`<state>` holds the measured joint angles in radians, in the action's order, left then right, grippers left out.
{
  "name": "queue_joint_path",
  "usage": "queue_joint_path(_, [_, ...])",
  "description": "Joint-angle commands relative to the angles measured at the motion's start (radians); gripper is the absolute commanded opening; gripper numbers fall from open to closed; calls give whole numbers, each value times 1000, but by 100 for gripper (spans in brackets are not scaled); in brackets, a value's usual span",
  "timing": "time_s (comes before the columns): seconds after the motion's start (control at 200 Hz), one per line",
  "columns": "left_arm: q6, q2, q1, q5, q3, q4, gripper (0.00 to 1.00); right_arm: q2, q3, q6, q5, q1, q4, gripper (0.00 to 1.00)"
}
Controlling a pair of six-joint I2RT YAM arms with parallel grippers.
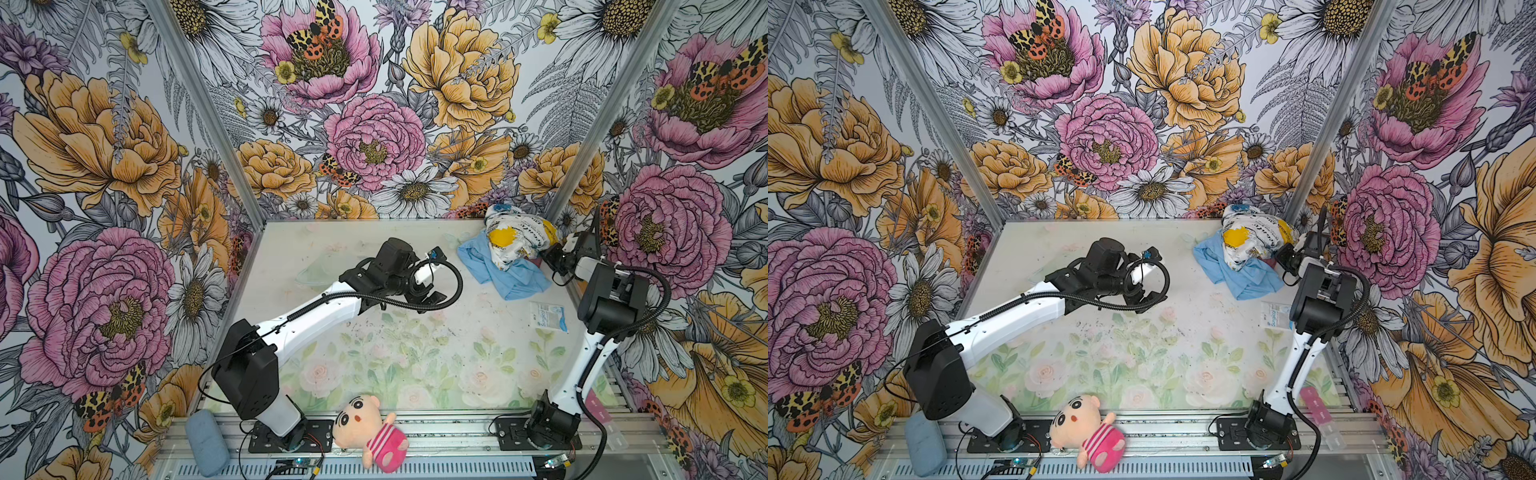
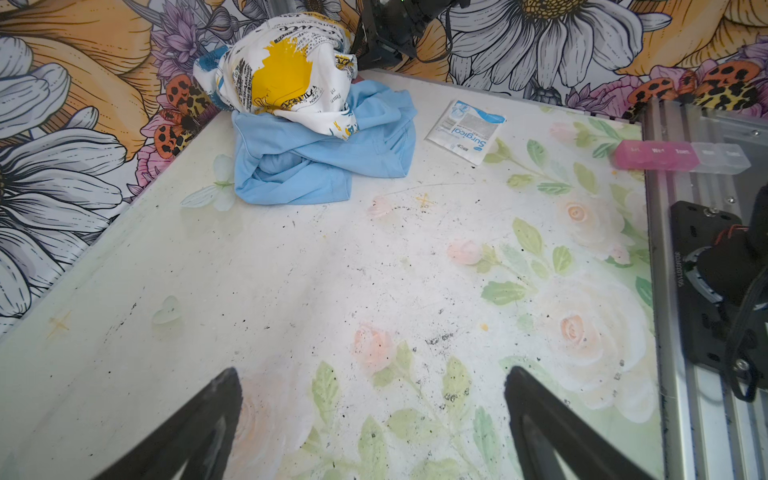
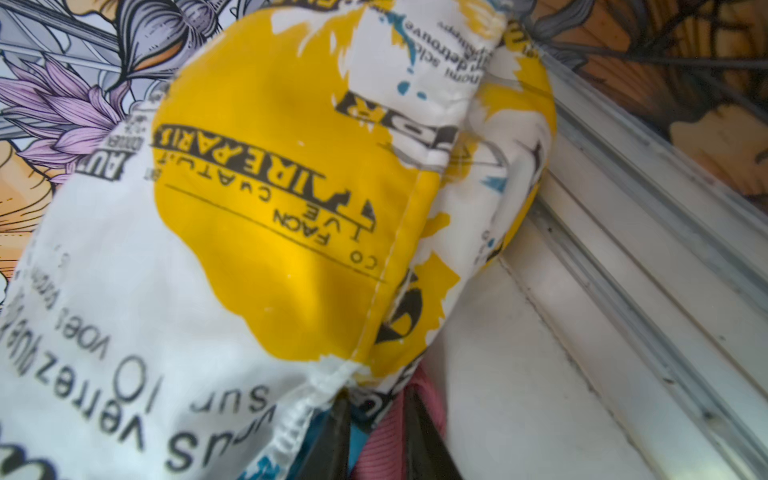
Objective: Pick out a specific cloth from the pile
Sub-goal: 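Reach the right gripper under the printed cloth and grasp the pink cloth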
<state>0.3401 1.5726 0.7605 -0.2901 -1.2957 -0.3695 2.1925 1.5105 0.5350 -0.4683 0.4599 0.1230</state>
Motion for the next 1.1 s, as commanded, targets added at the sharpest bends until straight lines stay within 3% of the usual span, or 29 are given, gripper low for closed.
queue_joint_path(0.0, [-4, 14, -12, -27, -12, 15, 99, -3, 4, -9, 3, -17, 24, 25])
queue_joint_path(0.35, [-10, 9, -10, -37, -14, 14, 99, -55, -69, -35, 34, -15, 26, 25])
queue_joint_path(0.686, [-5, 15, -12, -28, -11, 14, 99, 25, 35, -21, 19, -22, 65, 23])
queue_joint_path(0.781, [-3, 21, -15, -27, -11, 14, 99, 50, 72, -23, 16, -24, 93, 19])
queue_joint_path(0.921, [-4, 21, -18, -26, -11, 14, 99, 53, 86, -27, 23, -33, 94, 0])
queue_joint_path(1.096, [-3, 11, -17, -19, -13, 11, 99, 29, 97, -20, -7, -47, 92, 0])
